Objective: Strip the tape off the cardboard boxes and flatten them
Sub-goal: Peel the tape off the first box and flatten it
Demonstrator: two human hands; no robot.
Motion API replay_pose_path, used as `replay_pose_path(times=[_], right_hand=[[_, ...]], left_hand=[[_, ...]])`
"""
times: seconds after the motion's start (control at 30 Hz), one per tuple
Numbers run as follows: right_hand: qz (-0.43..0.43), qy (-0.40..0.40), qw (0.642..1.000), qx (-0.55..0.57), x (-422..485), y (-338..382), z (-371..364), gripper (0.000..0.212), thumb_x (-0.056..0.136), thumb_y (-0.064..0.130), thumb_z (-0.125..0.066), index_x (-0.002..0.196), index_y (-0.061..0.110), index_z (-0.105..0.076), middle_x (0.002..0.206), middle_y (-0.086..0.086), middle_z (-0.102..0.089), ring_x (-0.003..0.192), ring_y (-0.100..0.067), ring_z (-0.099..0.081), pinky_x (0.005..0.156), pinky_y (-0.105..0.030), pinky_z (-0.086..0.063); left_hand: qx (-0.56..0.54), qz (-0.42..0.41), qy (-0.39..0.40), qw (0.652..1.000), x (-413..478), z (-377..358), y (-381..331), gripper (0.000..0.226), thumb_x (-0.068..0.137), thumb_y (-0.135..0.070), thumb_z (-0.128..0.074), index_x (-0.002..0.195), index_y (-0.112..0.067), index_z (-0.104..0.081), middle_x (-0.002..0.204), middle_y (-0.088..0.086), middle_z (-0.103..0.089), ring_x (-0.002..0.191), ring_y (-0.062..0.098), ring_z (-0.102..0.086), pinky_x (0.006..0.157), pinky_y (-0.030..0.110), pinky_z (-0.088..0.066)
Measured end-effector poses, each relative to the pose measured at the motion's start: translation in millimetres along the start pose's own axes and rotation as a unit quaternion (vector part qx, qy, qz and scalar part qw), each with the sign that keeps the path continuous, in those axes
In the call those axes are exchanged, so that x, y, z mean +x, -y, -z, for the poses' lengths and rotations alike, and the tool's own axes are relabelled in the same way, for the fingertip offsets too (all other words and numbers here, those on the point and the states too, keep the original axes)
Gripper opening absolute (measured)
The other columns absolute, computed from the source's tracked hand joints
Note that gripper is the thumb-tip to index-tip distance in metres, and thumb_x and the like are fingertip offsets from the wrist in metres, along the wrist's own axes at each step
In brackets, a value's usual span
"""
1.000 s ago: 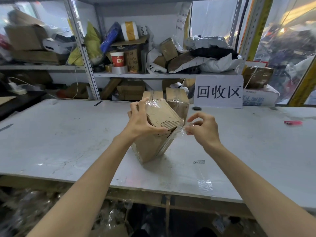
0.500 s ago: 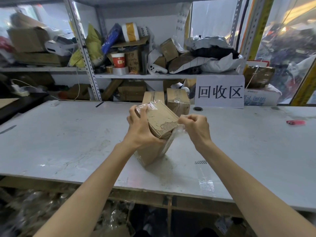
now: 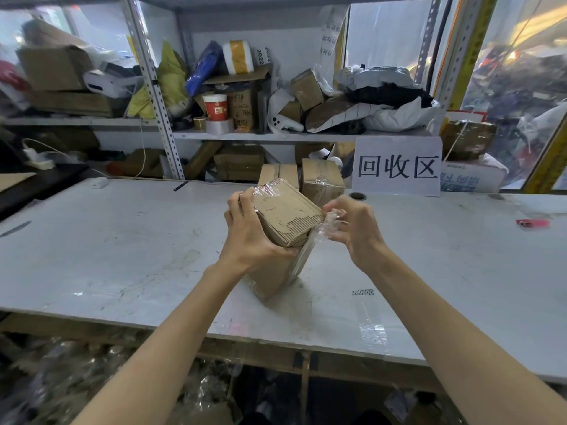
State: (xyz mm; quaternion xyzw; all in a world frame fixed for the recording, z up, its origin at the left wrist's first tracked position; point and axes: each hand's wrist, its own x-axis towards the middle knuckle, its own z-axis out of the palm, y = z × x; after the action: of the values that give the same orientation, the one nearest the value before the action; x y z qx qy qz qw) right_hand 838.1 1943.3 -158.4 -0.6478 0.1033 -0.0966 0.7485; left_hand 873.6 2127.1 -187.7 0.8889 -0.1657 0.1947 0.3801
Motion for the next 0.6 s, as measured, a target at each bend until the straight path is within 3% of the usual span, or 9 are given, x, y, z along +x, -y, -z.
replay_pose_path(times=[0.07,0.13,0.23,0.33,0.47,0.6], right_hand=[[0.053,-0.053,0.984,-0.164,4,-5,-2,0.034,0.075,0.032,-0.076,0.093,0.005,-0.067,0.095,-0.005,-0.066,0.090,-0.019,-0.062,0.072,-0.032,-0.054],[0.100,-0.099,0.958,-0.250,5,-12,-4,0.032,0.071,0.029,-0.083,0.092,0.009,-0.069,0.088,-0.001,-0.066,0.083,-0.013,-0.062,0.066,-0.023,-0.050],[0.122,-0.123,0.961,-0.215,6,-16,0,0.017,0.069,0.014,-0.085,0.082,0.014,-0.073,0.075,0.005,-0.068,0.072,-0.007,-0.066,0.059,-0.012,-0.050],[0.115,-0.146,0.968,-0.169,7,-18,3,0.019,0.072,0.001,-0.079,0.074,0.019,-0.075,0.072,0.005,-0.069,0.074,-0.010,-0.068,0.070,-0.021,-0.056],[0.107,-0.177,0.969,-0.133,8,-23,-1,0.025,0.074,-0.001,-0.074,0.066,0.023,-0.072,0.068,0.003,-0.070,0.070,-0.012,-0.068,0.062,-0.020,-0.055],[0.087,-0.199,0.971,-0.095,11,-23,-6,0.019,0.075,0.003,-0.073,0.066,0.019,-0.072,0.066,0.000,-0.070,0.069,-0.016,-0.069,0.057,-0.021,-0.055]], left_hand=[[-0.001,-0.016,0.001,1.000,-2,-2,-3,0.137,0.031,-0.075,-0.068,0.144,-0.015,-0.021,0.140,0.004,-0.022,0.126,0.019,-0.024,0.108,0.032,-0.031],[0.001,-0.031,-0.006,0.999,-6,-4,-5,0.135,0.033,-0.076,-0.068,0.144,-0.014,-0.023,0.140,0.004,-0.023,0.124,0.016,-0.024,0.105,0.029,-0.030],[-0.003,-0.041,-0.018,0.999,-9,-4,-5,0.133,0.035,-0.074,-0.070,0.144,-0.014,-0.025,0.141,0.005,-0.024,0.127,0.020,-0.027,0.109,0.032,-0.032],[-0.008,-0.040,-0.026,0.999,-10,-3,-5,0.131,0.035,-0.071,-0.072,0.144,-0.015,-0.026,0.142,0.005,-0.024,0.129,0.021,-0.027,0.110,0.034,-0.034],[0.009,-0.050,-0.048,0.998,-11,-4,-5,0.129,0.039,-0.066,-0.079,0.144,-0.014,-0.027,0.145,0.005,-0.024,0.130,0.021,-0.029,0.098,0.027,-0.034],[0.010,-0.066,-0.066,0.996,-11,-3,-4,0.127,0.041,-0.061,-0.085,0.144,-0.014,-0.028,0.144,0.006,-0.026,0.129,0.020,-0.030,0.099,0.027,-0.035]])
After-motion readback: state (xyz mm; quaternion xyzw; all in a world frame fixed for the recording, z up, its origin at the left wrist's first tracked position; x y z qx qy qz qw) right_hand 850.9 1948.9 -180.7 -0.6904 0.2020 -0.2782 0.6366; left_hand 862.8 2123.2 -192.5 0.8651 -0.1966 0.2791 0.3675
